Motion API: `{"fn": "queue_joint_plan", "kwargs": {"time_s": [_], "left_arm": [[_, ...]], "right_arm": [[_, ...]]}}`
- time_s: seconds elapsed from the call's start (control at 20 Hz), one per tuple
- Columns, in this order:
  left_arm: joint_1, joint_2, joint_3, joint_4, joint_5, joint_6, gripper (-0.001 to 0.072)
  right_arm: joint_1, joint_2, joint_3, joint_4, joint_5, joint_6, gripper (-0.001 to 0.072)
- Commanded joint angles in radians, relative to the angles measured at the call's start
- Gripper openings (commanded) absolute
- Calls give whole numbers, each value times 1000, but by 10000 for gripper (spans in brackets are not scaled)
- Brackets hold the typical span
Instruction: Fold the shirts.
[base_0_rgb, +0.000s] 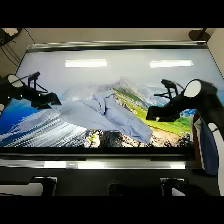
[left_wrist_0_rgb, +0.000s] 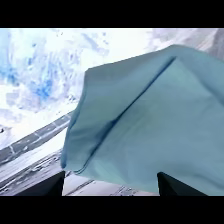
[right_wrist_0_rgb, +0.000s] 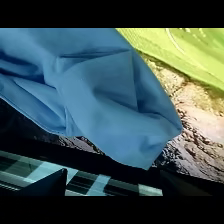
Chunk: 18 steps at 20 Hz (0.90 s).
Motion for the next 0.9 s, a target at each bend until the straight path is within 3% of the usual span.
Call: {"fn": "queue_joint_plan", "kwargs": {"time_s": [0.0,0.45,0.65,0.7,0.75,0.8,0.85], "left_arm": [[40,-43,-104,8,19,61,720],[-5,-117,-126,-82,48,103,716],[-50,-129,-126,-82,109,98,586],[-60,-129,-126,-82,121,98,372],[-66,-129,-126,-82,126,99,221],[-74,-129,-126,-82,127,100,95],[-77,-128,-126,-82,126,100,44]], "right_arm": [[2,-41,-79,59,-21,-56,715],[2,-47,-206,77,-138,-87,715],[2,-53,-230,76,-192,-88,714],[2,-64,-232,76,-209,-89,714],[2,-79,-233,76,-224,-97,714],[3,-98,-233,78,-235,-121,714],[14,-119,-233,83,-243,-145,713]]}}
